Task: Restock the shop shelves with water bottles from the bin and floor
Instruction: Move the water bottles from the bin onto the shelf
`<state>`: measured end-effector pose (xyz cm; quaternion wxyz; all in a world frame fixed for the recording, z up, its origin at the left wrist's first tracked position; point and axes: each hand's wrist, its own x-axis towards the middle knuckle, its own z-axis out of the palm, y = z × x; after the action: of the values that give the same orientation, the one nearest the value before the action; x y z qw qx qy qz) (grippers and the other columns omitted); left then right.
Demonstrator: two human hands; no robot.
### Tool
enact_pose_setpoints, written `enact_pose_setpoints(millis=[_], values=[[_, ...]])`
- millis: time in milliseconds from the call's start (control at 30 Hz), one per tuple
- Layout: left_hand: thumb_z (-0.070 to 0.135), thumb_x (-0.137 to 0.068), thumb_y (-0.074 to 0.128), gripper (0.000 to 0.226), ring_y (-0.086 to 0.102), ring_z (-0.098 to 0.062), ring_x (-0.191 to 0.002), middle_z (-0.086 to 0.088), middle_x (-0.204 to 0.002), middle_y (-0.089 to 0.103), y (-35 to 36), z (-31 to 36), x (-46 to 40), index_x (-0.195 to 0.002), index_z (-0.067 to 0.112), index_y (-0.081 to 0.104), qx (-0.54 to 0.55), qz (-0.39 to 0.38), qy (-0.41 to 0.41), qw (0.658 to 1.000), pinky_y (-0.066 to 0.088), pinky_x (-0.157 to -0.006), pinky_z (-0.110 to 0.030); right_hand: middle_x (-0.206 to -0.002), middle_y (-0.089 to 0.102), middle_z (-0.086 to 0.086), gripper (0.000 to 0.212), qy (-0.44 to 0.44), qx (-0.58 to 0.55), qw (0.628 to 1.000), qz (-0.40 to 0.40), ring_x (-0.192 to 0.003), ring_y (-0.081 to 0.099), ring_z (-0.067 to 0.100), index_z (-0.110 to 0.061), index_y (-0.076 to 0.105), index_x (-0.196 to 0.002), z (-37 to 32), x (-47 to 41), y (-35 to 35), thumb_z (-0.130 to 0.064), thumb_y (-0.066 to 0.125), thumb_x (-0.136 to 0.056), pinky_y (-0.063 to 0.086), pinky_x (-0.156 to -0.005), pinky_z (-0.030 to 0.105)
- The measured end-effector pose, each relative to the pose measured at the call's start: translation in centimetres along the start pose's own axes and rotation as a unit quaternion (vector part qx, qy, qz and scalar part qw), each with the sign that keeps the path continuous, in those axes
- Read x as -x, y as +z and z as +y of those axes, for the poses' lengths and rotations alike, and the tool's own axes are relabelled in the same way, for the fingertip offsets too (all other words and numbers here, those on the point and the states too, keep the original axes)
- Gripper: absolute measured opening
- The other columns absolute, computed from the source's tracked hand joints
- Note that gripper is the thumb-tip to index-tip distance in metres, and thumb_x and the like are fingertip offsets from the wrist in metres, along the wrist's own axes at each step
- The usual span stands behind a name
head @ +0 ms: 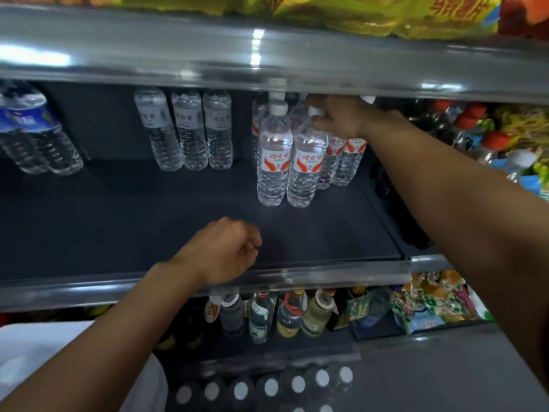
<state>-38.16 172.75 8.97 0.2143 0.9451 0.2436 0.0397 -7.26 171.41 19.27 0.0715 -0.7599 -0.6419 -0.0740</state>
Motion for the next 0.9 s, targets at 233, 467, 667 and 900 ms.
enact_pose_setpoints(millis=[233,467,667,900], values=[[0.024,-0.083,0.060,0.018,0.064,-0.012,-0.086,0.016,-0.080,0.062,-0.2,-0.6,0.2,-0.099,0.028,0.069,-0.009,0.007,0.001,1.000,0.053,-0.084,-0.034,-0.114,0.055,0.016,0.013,0.012,-0.014,1.000,-0.004,-0.107,0.052,0.032,-0.024,0.047,-0.105,0.3,-1.2,0.4,-0.030,0.050,-0.094,0.034,-0.081,0.032],[0.023,-0.083,0.061,0.019,0.064,-0.010,-0.086,0.015,-0.088,0.067,-0.6,-1.1,0.8,-0.100,0.027,0.068,-0.001,0.007,0.007,1.000,0.053,-0.083,-0.033,-0.140,0.047,0.015,0.038,0.057,0.007,0.998,0.021,-0.127,0.044,0.035,-0.016,0.048,-0.134,-0.5,-0.5,0.4,-0.027,0.043,-0.098,0.037,-0.103,0.042],[0.021,-0.084,0.063,0.019,0.065,-0.011,-0.087,0.011,-0.089,0.069,-1.2,-1.5,1.9,-0.101,0.024,0.070,0.008,0.018,0.012,1.000,0.053,-0.084,-0.032,-0.127,0.055,0.023,0.045,0.074,0.048,0.995,0.052,-0.113,0.053,0.041,-0.014,0.039,-0.140,-3.9,2.8,-0.2,-0.024,0.049,-0.097,0.044,-0.089,0.042],[0.021,-0.087,0.063,0.020,0.064,-0.012,-0.092,0.008,-0.098,0.070,-2.6,-3.5,5.5,-0.106,0.024,0.069,0.011,0.012,0.018,1.000,0.052,-0.084,-0.030,-0.123,0.052,0.018,0.042,0.022,0.024,0.998,0.051,-0.108,0.054,0.037,-0.010,0.041,-0.136,-12.4,8.2,1.8,-0.018,0.049,-0.095,0.049,-0.085,0.044]])
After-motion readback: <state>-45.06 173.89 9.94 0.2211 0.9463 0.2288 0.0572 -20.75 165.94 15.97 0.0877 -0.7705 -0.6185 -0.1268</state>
